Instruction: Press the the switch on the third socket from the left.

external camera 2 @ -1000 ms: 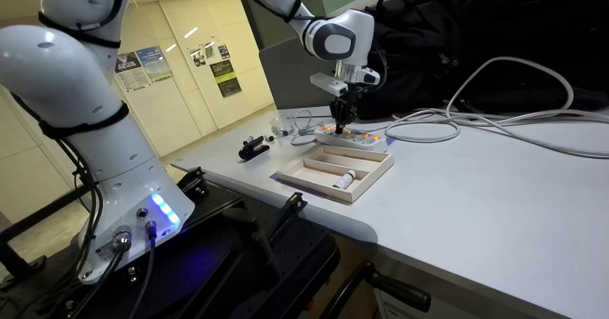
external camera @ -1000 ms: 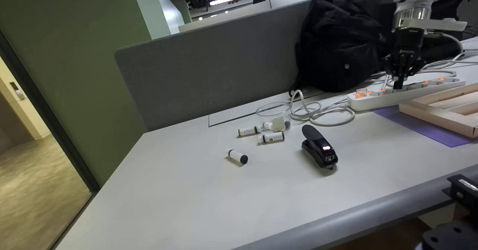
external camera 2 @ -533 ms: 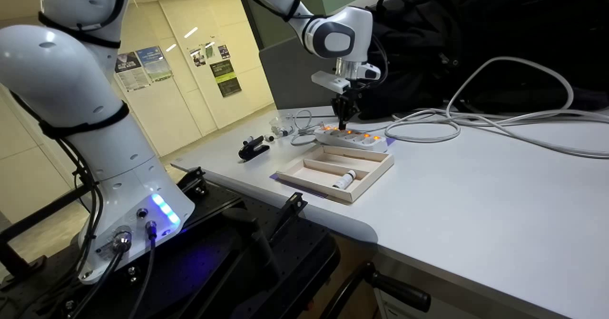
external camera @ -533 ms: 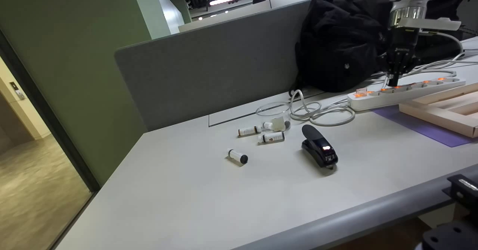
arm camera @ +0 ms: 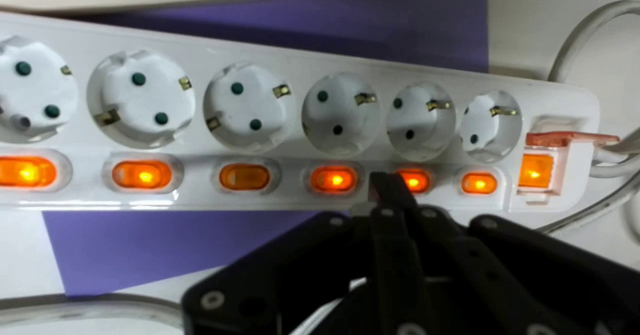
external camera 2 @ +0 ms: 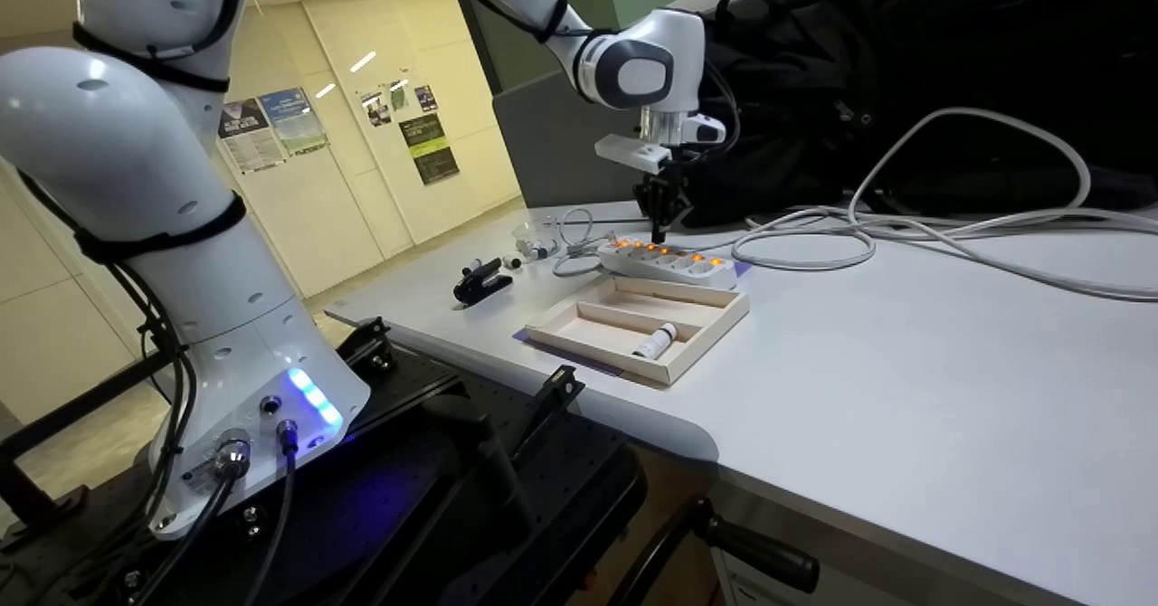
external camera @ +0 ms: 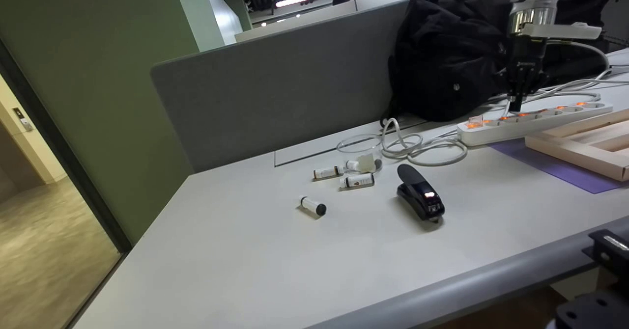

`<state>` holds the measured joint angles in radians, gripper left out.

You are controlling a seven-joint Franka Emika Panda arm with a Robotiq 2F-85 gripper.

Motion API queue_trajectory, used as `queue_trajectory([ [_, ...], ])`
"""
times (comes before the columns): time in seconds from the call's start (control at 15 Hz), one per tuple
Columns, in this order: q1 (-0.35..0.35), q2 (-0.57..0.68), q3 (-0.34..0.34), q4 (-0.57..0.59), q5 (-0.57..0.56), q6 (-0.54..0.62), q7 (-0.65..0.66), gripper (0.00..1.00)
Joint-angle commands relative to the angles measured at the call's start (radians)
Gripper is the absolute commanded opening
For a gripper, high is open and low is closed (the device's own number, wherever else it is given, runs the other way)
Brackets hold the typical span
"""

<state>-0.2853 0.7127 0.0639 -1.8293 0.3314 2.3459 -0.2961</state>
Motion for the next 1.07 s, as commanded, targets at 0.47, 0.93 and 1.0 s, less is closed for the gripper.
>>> queue_trajectory([
  [0.47,0.034,0.020,-0.026,0.010,-0.092,0.033,0.012,0.00],
  [0.93,0.010,-0.008,-0.010,0.070,-0.077,-0.055,0.006,0.00],
  [1.0,0.008,-0.021,-0.012,0.092,-0.080,-0.083,0.006,0.00],
])
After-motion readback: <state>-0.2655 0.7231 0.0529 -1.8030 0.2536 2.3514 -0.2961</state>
